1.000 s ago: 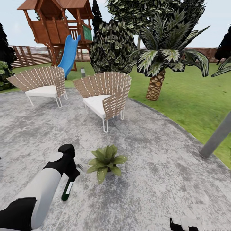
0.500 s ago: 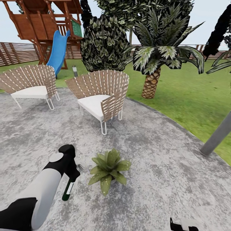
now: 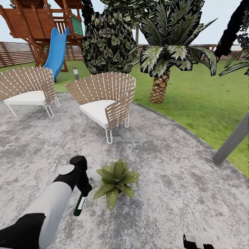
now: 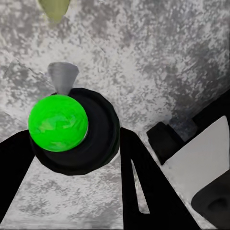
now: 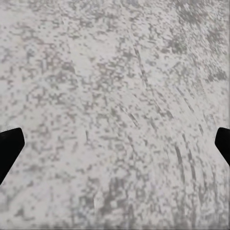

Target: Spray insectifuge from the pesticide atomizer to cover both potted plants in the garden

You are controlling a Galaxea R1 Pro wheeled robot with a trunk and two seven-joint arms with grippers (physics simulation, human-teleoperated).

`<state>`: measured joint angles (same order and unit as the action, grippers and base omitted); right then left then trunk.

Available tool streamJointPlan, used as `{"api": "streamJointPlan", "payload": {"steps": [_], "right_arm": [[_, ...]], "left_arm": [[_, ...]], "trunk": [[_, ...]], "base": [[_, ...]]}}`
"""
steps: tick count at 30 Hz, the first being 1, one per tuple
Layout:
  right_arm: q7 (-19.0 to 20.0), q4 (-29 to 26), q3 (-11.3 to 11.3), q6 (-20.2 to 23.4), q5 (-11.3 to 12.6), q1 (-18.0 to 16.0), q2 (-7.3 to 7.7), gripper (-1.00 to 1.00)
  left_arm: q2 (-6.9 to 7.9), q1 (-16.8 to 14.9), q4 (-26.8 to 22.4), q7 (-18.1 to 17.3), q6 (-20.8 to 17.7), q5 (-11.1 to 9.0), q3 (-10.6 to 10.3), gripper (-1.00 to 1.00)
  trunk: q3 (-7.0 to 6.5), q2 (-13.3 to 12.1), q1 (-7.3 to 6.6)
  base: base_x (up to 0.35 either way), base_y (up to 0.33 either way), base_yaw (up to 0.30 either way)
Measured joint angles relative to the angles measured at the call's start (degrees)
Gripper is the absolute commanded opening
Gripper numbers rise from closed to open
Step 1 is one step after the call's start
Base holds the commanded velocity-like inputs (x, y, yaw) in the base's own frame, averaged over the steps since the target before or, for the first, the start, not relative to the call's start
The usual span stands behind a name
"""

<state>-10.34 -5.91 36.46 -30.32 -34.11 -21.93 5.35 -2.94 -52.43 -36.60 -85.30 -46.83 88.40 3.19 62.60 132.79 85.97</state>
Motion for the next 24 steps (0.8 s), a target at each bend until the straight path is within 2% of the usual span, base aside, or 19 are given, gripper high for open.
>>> {"api": "streamJointPlan", "payload": {"steps": [2, 3, 5, 9, 13, 15, 19, 24], "right_arm": [[0.01, 0.0, 0.01, -0.01, -0.01, 0.0, 0.0, 1.0], [0.01, 0.0, 0.01, -0.01, 0.0, 0.01, 0.0, 1.0], [0.01, 0.0, 0.01, -0.01, 0.0, -0.02, 0.0, 1.0], [0.01, 0.0, 0.01, -0.01, 0.0, 0.0, 0.0, 1.0], [0.01, -0.01, 0.02, -0.02, 0.01, 0.02, 0.03, 1.0], [0.04, -0.01, 0.02, -0.02, 0.0, 0.02, 0.07, 1.0], [0.07, -0.01, 0.01, -0.02, 0.0, 0.02, 0.09, 1.0], [0.0, 0.0, -0.07, -0.01, 0.0, -0.01, 0.09, 1.0]], "left_arm": [[2.71, 0.04, 0.06, -0.49, 0.75, -0.07, 0.1, -1.0], [3.82, 0.05, 0.17, -1.59, 2.4, -0.16, 0.29, -1.0], [4.45, 0.05, 0.26, -3.99, 5.18, -0.22, 0.28, -1.0], [3.62, -0.49, -0.36, -4.18, 6.46, -0.2, 0.47, -1.0], [0.55, -1.14, -0.67, -4.2, 6.4, -0.26, 0.26, -1.0], [-0.13, -1.39, -0.73, -4.2, 6.24, -0.2, 0.22, -1.0], [-0.44, -1.37, -0.69, -4.19, 6.06, -0.03, 0.2, -1.0], [0.44, -0.82, -0.65, -4.2, 6.09, 0.31, 0.31, -1.0]], "trunk": [[0.18, 0.0, 0.0], [0.27, 0.0, 0.0], [0.46, 0.0, 0.0], [0.82, 0.0, 0.0], [1.06, 0.0, 0.0], [1.09, 0.0, 0.0], [1.11, 0.0, 0.0], [1.11, 0.0, 0.02]], "base": [[0.0, 0.0, -0.08], [0.0, 0.0, -0.08], [0.0, 0.0, -0.08], [0.0, 0.0, -0.086], [0.0, 0.0, -0.221], [0.0, 0.0, -0.285], [0.0, 0.0, -0.29], [-0.109, 0.022, -0.075]]}}
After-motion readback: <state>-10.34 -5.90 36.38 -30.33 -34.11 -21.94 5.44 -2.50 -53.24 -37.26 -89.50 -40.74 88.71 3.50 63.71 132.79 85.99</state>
